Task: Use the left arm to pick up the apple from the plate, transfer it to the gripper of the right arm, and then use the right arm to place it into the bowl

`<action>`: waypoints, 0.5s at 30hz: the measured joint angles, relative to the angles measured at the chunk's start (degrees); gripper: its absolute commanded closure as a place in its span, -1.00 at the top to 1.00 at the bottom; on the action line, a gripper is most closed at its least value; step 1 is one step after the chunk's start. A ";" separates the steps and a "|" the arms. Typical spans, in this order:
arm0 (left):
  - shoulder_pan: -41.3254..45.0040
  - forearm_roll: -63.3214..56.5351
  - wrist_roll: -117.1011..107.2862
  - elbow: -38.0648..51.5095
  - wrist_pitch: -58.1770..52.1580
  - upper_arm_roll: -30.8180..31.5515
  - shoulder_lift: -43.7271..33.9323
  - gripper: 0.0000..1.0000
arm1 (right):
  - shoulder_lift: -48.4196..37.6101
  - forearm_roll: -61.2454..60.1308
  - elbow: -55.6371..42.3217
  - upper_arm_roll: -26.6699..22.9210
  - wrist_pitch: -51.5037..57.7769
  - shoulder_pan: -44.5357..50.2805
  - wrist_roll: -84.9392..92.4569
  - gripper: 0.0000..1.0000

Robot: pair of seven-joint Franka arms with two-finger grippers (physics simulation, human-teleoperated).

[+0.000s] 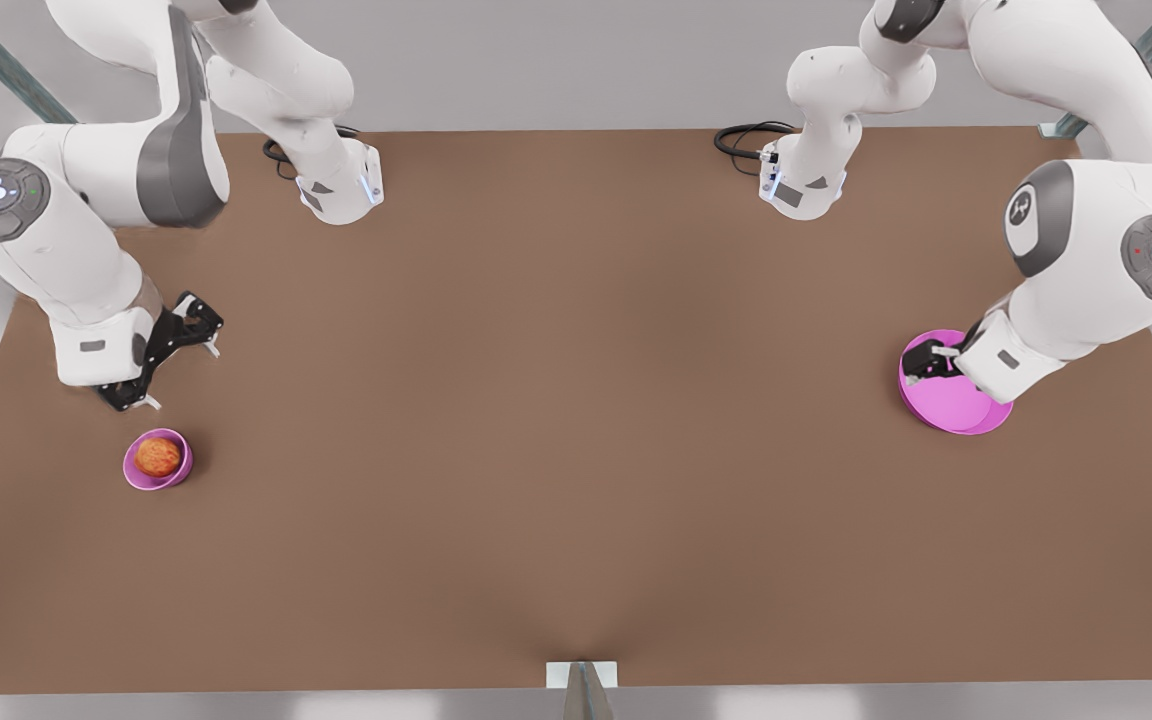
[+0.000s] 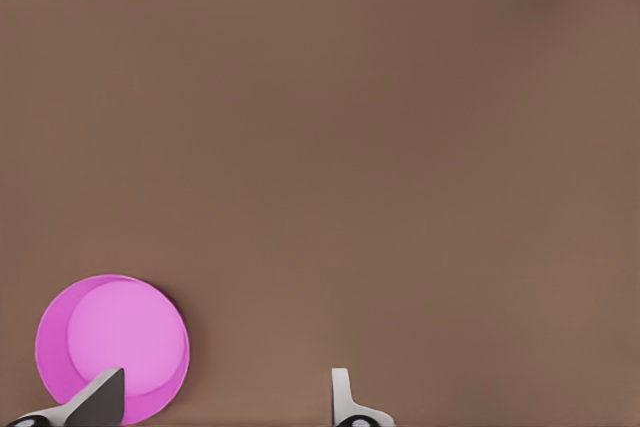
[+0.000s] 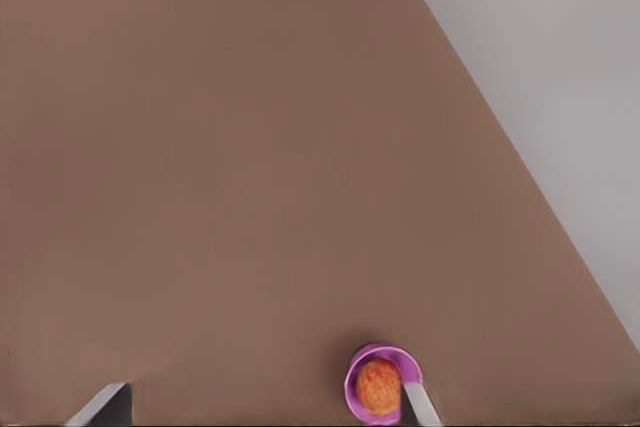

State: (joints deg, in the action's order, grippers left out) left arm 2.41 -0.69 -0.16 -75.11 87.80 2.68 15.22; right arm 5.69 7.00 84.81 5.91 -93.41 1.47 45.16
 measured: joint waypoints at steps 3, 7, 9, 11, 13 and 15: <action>-0.01 0.01 -0.19 0.39 0.01 0.03 0.57 1.00 | -1.89 -3.94 0.80 -12.09 2.51 10.00 -6.72 1.00; 0.06 0.02 -0.40 0.68 0.02 0.03 0.67 1.00 | 0.43 -6.17 -0.39 -13.86 4.61 7.83 -14.77 1.00; 0.06 0.02 -0.49 0.78 0.02 0.03 0.67 1.00 | 0.04 -6.47 -0.12 -13.24 4.98 7.50 -18.33 1.00; 0.06 0.02 -0.56 0.81 0.02 0.03 0.67 1.00 | 0.00 -6.59 -0.14 -12.65 5.26 8.42 -21.55 1.00; 0.06 0.02 -0.64 0.82 0.03 0.03 0.67 1.00 | 0.00 -6.52 -0.19 -12.09 5.50 9.50 -24.44 1.00; 0.06 0.02 -0.70 0.82 0.03 0.03 0.67 1.00 | 0.06 -6.34 -0.22 -11.82 5.67 10.28 -27.01 1.00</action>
State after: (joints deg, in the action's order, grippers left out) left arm 2.46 -0.67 -0.86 -74.30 87.82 2.72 15.89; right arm 5.75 0.67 84.59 -5.91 -87.74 11.75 18.15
